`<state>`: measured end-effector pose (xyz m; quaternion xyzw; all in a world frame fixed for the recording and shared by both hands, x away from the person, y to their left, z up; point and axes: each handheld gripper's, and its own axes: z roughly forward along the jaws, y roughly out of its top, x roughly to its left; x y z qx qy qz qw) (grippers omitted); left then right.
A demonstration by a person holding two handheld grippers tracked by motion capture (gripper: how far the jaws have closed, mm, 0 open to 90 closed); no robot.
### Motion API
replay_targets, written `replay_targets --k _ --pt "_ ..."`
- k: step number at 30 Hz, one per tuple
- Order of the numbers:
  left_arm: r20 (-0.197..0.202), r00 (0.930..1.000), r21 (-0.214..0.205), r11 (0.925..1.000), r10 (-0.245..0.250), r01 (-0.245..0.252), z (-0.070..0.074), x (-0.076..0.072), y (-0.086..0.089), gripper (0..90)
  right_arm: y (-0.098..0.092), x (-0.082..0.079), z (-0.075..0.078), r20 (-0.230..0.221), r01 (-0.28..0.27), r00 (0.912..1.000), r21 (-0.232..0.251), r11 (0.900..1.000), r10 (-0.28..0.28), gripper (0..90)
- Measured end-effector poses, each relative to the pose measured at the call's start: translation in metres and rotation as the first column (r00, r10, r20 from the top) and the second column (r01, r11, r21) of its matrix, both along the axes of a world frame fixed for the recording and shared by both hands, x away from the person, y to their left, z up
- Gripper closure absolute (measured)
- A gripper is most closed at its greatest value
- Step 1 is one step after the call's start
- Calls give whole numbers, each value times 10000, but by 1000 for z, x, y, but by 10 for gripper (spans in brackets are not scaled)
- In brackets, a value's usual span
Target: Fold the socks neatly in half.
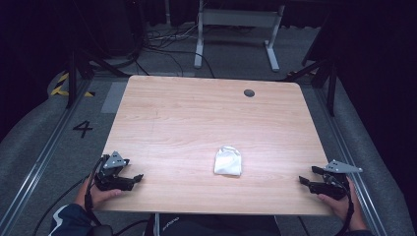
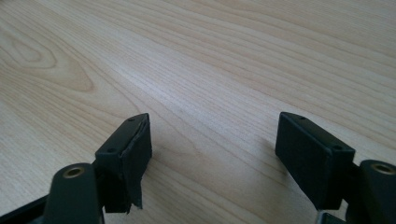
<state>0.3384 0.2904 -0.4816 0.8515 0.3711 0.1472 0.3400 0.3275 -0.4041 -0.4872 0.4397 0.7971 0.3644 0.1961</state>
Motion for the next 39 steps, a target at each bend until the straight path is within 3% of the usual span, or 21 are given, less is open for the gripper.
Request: replay_targets --k 39 --pt "-60 9998 2 9999 164 -164 0 -1 -1 181 0 0 0 -26 205 9998 22 9998 -205 275"
